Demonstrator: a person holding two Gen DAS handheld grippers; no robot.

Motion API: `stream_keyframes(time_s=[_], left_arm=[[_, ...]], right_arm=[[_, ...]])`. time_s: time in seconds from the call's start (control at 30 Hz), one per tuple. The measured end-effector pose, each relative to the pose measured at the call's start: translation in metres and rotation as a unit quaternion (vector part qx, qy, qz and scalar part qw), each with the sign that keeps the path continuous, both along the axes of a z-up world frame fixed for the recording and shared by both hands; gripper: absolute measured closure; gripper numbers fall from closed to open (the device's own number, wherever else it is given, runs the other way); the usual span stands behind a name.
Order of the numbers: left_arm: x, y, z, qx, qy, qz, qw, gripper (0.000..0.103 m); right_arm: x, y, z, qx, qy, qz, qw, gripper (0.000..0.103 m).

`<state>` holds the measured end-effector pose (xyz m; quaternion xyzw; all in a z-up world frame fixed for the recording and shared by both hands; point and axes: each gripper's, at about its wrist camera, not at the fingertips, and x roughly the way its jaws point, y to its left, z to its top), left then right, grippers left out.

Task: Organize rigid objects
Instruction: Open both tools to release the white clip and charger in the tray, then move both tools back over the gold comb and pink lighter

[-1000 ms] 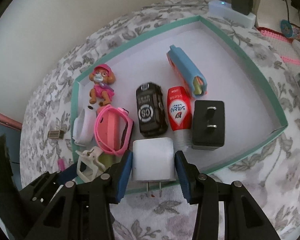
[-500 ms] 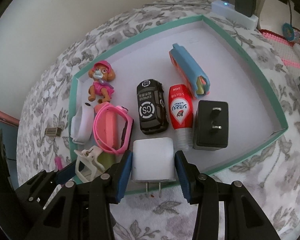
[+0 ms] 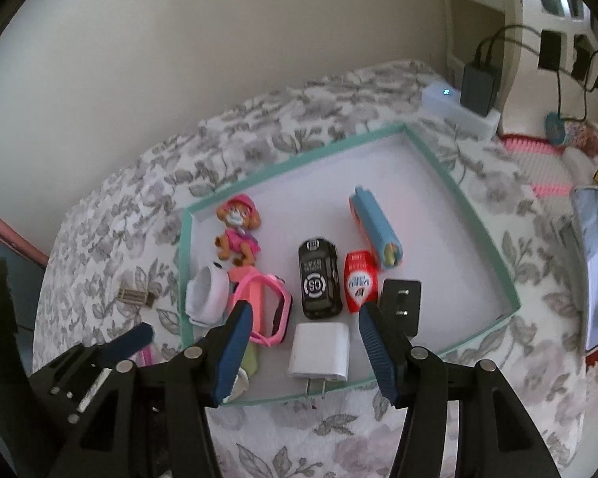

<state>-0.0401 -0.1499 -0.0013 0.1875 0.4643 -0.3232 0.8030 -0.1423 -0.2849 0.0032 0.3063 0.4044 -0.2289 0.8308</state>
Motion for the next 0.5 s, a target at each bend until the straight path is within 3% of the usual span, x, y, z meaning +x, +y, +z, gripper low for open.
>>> stream_keyframes(time_s=[0.23, 0.3, 0.4, 0.47, 0.5], left_arm=[[0.031, 0.034, 0.022, -0.030, -0.024, 0.082, 0.9959, 0.031], [0.040, 0.045, 0.024, -0.026, -0.031, 0.103, 0.9938, 0.031], [0.053, 0.061, 0.024, -0.020, -0.037, 0.135, 0.9900, 0.030], [0.062, 0.072, 0.023, -0.021, -0.033, 0.156, 0.9870, 0.015], [0.065, 0.077, 0.022, -0.022, -0.031, 0.164, 0.9858, 0.013]], right_arm=[[0.002, 0.005, 0.005, -0.013, -0.004, 0.009, 1.000, 0.041], [0.005, 0.008, 0.004, -0.019, 0.001, 0.011, 1.000, 0.030], [0.009, 0.013, 0.001, -0.023, 0.007, 0.022, 0.999, 0.022], [0.012, 0.017, -0.001, -0.031, 0.009, 0.028, 0.999, 0.015], [0.013, 0.019, -0.001, -0.037, 0.011, 0.029, 0.999, 0.013]])
